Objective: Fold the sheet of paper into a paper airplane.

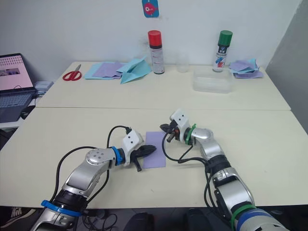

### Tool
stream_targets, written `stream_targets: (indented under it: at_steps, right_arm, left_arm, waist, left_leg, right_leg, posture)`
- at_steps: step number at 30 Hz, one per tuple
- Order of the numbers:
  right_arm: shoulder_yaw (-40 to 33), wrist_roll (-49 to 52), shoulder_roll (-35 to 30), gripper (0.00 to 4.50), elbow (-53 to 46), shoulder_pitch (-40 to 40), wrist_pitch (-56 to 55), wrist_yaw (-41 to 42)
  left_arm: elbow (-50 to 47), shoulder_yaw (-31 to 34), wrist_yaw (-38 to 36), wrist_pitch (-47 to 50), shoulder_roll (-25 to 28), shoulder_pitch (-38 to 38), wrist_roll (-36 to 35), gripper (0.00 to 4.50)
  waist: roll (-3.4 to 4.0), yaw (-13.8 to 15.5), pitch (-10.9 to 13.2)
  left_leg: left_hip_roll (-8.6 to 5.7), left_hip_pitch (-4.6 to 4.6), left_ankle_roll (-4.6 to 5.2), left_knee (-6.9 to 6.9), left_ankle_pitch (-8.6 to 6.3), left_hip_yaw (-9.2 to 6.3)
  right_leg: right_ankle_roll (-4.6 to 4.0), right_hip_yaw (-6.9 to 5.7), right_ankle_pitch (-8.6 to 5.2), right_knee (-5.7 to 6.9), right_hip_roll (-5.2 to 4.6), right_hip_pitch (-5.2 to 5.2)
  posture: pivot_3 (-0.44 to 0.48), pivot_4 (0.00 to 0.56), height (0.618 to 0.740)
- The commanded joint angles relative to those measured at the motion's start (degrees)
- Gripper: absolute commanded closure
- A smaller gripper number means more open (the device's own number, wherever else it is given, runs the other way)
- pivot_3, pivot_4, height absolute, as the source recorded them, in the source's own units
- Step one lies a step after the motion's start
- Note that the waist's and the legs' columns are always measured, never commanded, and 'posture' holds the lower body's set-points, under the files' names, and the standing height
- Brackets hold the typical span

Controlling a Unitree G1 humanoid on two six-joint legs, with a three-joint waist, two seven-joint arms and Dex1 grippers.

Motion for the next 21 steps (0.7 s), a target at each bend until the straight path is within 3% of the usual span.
stream_targets:
  at_steps: [1,7,15,21]
  right_arm:
    - [3.18,-0.25,-2.97,4.43,-10.01,3.6,5.9,3.97]
    - [8.22,-4.61,-5.96,4.43,-16.22,8.45,11.18,2.73]
    - [12.0,-8.76,-6.17,4.43,-13.8,8.81,11.58,1.35]
    - [12.24,-8.96,-5.79,4.43,-12.85,8.68,10.86,1.24]
  left_arm:
    - [4.58,-0.57,1.08,-0.11,-0.36,1.26,2.13,4.5]
    - [3.61,1.34,1.48,-1.69,-1.45,1.26,1.05,4.5]
    - [0.7,5.37,2.44,-0.56,-2.46,1.93,-1.69,4.5]
    - [-6.94,17.36,2.49,11.02,-1.69,4.55,-15.07,4.5]
  waist:
    - [0.0,0.02,0.0]
    - [0.09,-0.19,0.14]
    - [0.07,-0.33,0.14]
    - [-0.12,-1.11,0.28]
  left_leg:
    - [0.0,0.0,0.0,0.0,0.0,0.01]
    - [0.02,-0.02,0.0,-0.01,0.0,0.03]
    - [0.04,-0.02,0.0,-0.06,0.0,0.02]
    - [0.1,-0.04,0.0,-0.14,0.0,0.02]
  right_leg:
    - [0.0,0.0,0.0,0.0,-0.01,0.0]
    - [-0.01,0.01,-0.01,0.0,-0.01,-0.06]
    - [-0.02,-0.01,-0.03,-0.01,0.02,-0.09]
    - [-0.02,-0.01,-0.03,-0.01,0.07,-0.17]
  posture:
    - [0.0,0.15,0.74]
    - [0.0,0.15,0.74]
    - [0.0,0.15,0.74]
    - [0.0,0.15,0.74]
